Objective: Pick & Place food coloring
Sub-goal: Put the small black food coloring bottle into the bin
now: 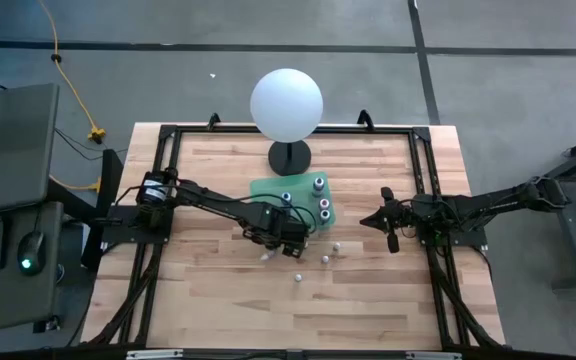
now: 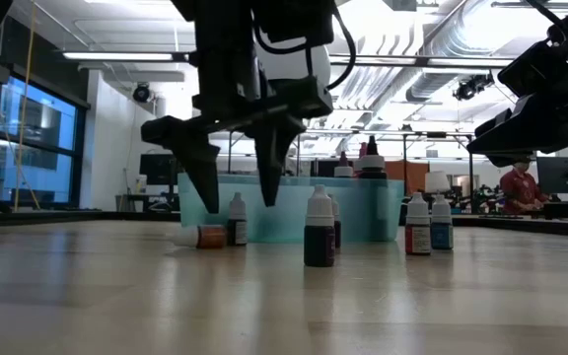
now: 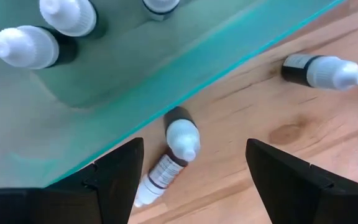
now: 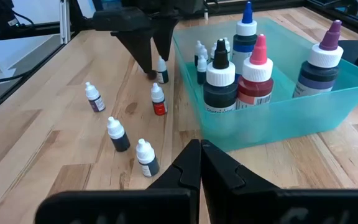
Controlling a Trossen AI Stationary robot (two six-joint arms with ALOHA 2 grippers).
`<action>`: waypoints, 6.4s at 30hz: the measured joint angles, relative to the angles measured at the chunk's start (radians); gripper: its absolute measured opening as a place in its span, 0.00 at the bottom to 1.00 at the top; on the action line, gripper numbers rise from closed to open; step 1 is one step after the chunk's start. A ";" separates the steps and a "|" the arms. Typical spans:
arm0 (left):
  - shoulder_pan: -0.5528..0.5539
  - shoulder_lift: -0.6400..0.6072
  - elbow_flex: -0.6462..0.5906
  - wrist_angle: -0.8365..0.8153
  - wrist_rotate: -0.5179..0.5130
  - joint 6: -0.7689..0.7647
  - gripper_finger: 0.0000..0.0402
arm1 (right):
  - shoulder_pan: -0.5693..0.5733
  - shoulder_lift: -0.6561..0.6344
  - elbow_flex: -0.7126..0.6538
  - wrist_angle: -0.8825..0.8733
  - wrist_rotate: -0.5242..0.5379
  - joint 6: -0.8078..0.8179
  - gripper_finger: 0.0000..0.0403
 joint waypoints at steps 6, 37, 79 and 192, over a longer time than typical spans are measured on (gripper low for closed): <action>0.001 0.002 0.000 0.001 -0.013 0.000 0.70 | 0.000 0.000 0.000 0.001 0.000 0.000 0.01; 0.001 0.002 0.000 0.000 -0.010 0.023 0.33 | 0.000 0.000 0.000 0.001 0.000 0.000 0.01; 0.000 -0.045 0.000 -0.005 0.068 0.052 0.09 | 0.000 0.000 0.000 0.001 0.000 0.000 0.01; 0.481 -0.194 -0.222 -0.001 0.142 1.566 0.09 | 0.000 0.001 0.000 0.001 0.000 0.000 0.01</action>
